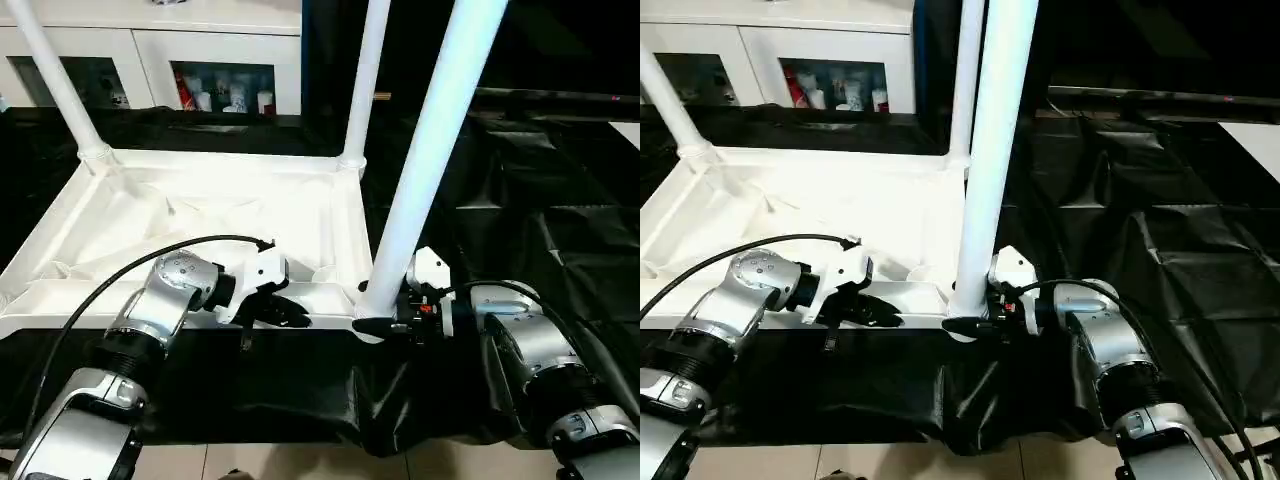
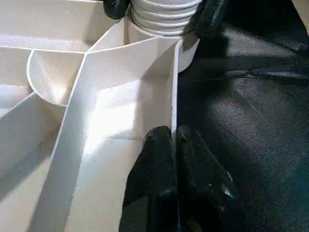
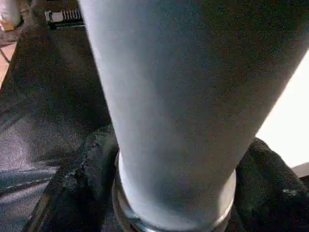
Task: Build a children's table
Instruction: Rotate leg to tighten
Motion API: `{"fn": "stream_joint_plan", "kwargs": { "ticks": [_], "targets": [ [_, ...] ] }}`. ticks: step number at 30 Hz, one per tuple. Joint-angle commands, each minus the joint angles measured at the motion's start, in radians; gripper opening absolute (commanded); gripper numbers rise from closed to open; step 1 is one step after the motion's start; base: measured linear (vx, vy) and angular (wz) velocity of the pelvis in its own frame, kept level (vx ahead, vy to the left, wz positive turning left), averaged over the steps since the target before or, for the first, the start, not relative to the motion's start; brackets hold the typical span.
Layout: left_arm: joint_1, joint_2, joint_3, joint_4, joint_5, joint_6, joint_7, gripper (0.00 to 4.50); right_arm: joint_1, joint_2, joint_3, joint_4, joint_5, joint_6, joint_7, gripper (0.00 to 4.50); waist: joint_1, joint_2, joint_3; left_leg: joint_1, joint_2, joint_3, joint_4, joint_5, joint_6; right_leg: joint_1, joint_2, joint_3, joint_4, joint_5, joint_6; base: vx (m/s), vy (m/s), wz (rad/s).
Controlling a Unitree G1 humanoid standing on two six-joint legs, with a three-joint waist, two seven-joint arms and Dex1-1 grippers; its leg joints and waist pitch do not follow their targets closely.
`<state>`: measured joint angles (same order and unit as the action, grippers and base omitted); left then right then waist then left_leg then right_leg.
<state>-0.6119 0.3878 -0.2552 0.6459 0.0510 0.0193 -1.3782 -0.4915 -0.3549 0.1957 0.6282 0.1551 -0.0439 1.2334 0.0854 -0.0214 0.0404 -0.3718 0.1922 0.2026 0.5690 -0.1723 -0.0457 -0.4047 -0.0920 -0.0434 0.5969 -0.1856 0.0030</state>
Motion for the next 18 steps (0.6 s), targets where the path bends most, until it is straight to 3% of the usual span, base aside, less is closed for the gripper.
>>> {"fn": "stream_joint_plan", "kwargs": {
  "ticks": [1, 6, 9, 10, 12, 14, 18],
  "targets": [
    [-0.006, -0.023, 0.0, 0.007, -0.047, -0.009, -0.006, 0.0, 0.013, 0.013, 0.022, -0.038, 0.012, 0.022, 0.028, 2.95, 0.002, -0.01, -0.056, 0.015, 0.043, -0.01, -0.057, -0.19, 0.062, 0.042, -0.048, 0.031, -0.055, -0.124, -0.254, 0.0, 0.0, 0.0],
    [-0.005, -0.055, 0.021, 0.025, -0.025, -0.018, 0.111, 0.0, 0.034, 0.066, -0.01, -0.023, 0.01, 0.032, -0.089, 2.72, 0.002, -0.007, -0.054, 0.016, 0.043, -0.011, -0.059, -0.208, 0.051, 0.04, -0.049, 0.032, -0.058, -0.148, -0.248, 0.0, 0.0, 0.0],
    [-0.012, -0.079, 0.025, 0.053, 0.008, -0.016, 0.209, 0.0, 0.026, 0.099, -0.024, 0.031, -0.034, 0.026, -0.225, 2.71, -0.009, -0.007, -0.048, 0.019, 0.04, -0.017, -0.068, -0.279, 0.008, 0.036, -0.054, 0.034, -0.073, -0.276, -0.215, 0.0, 0.0, 0.0],
    [-0.019, -0.118, 0.033, 0.073, 0.028, 0.0, 0.31, 0.0, 0.005, 0.141, -0.047, 0.103, -0.072, 0.038, -0.402, 2.71, -0.011, -0.005, -0.048, 0.021, 0.04, -0.02, -0.07, -0.299, -0.004, 0.035, -0.055, 0.035, -0.078, -0.321, -0.198, 0.0, 0.0, 0.0],
    [-0.023, -0.14, 0.033, 0.081, 0.04, 0.006, 0.356, 0.0, -0.004, 0.166, -0.061, 0.129, -0.083, 0.046, -0.489, 2.7, -0.023, -0.008, -0.046, 0.022, 0.037, -0.023, -0.073, -0.332, -0.018, 0.032, -0.053, 0.034, -0.083, -0.373, -0.18, 0.0, 0.0, 0.0],
    [-0.035, -0.194, 0.032, 0.099, 0.061, 0.028, 0.466, 0.0, -0.023, 0.221, -0.096, 0.172, -0.091, 0.076, -0.649, 2.7, -0.035, -0.004, -0.045, 0.021, 0.037, -0.025, -0.076, -0.34, -0.029, 0.029, -0.051, 0.036, -0.087, -0.388, -0.168, 0.0, 0.0, 0.0],
    [-0.062, -0.307, 0.04, 0.13, 0.069, 0.05, 0.62, 0.0, -0.071, 0.319, -0.136, 0.237, -0.081, 0.073, -0.814, 2.7, -0.037, -0.001, -0.048, 0.026, 0.034, -0.023, -0.072, -0.357, -0.021, 0.024, -0.051, 0.037, -0.093, -0.39, -0.162, 0.0, 0.0, 0.0]
  ]
}}
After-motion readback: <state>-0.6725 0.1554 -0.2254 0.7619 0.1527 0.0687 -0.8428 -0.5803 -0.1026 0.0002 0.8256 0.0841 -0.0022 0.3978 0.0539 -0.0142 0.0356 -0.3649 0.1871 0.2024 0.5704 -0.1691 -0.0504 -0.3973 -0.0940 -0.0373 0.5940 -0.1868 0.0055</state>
